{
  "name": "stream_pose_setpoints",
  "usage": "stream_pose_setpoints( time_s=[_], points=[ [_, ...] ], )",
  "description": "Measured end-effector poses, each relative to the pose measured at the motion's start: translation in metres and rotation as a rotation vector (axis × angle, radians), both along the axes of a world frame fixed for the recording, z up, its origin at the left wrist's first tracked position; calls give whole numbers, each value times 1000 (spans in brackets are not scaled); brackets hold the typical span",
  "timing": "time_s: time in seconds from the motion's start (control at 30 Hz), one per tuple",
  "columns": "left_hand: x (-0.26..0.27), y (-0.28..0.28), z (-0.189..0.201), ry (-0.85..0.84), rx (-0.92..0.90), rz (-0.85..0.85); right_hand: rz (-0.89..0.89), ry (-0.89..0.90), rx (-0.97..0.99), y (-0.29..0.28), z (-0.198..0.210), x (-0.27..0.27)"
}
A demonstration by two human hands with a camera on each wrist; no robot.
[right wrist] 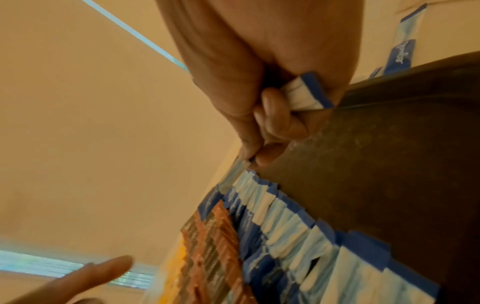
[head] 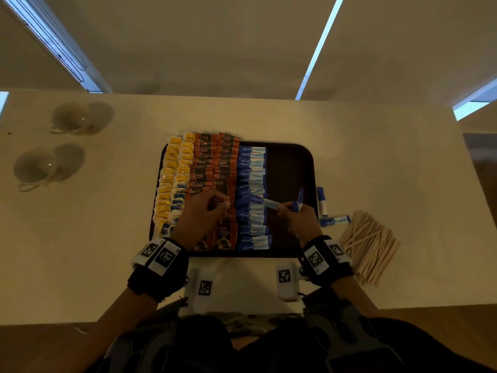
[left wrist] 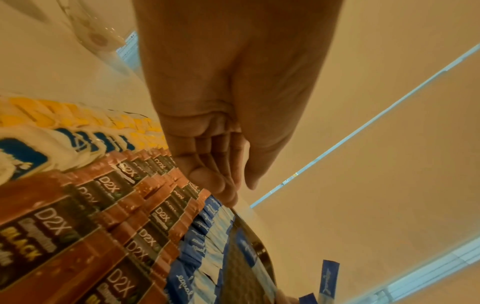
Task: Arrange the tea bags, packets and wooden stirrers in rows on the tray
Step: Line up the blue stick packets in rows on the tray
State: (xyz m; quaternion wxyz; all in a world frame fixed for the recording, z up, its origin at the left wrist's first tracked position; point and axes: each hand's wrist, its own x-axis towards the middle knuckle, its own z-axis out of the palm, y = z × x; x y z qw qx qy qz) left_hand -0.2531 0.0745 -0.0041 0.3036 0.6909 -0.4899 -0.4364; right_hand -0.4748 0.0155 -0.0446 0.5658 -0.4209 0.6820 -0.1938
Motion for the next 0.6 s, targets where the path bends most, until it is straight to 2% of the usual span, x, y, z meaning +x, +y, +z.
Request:
stream_pose_setpoints(
  time_s=[0.1,0.17,0.4,0.6],
  points=[
    [8,6,-4,-11,12,16,157,175,3,-11,-19,2],
    [12,11,-7,-8,17,16,200,212,14,-15,-27,7],
    [15,15,-13,-17,23,31,242,213,37,-19,-35,22],
    [12,12,-12,-36,27,24,144,230,-36,-14,-25,19]
  ],
)
